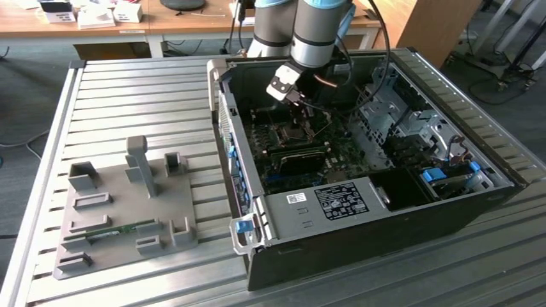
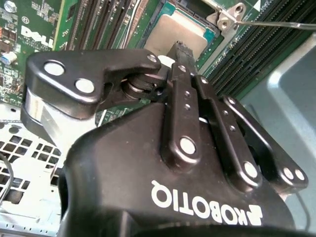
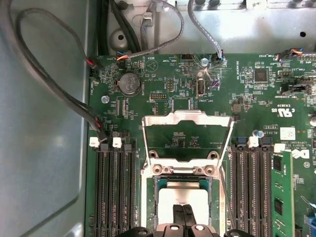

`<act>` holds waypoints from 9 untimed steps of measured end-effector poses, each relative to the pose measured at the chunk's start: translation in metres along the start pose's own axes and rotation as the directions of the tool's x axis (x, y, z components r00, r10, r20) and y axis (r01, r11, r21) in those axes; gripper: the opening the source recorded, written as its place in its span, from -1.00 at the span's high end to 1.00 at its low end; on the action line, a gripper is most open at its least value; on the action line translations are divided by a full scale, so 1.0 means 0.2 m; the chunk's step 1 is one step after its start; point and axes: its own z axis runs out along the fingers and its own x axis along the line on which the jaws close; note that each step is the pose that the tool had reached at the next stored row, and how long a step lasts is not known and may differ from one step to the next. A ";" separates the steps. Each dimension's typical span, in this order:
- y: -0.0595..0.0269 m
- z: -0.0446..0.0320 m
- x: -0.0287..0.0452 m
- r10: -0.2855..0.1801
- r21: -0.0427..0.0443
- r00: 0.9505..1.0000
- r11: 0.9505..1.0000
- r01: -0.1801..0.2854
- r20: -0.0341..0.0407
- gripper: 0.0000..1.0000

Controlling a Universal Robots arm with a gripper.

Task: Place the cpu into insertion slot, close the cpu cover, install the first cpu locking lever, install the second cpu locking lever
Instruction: 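Place the cpu into insertion slot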

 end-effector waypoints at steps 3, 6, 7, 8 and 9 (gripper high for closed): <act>0.000 0.014 0.000 0.000 0.000 1.000 1.000 0.000 0.000 0.79; 0.000 0.015 0.000 0.000 0.000 1.000 1.000 0.000 0.000 0.79; 0.000 0.019 0.000 0.000 0.000 1.000 1.000 0.000 0.000 0.79; 0.000 0.024 0.000 0.000 0.000 1.000 1.000 0.000 0.000 0.79; -0.001 0.028 0.000 0.000 0.000 1.000 1.000 0.000 0.000 0.79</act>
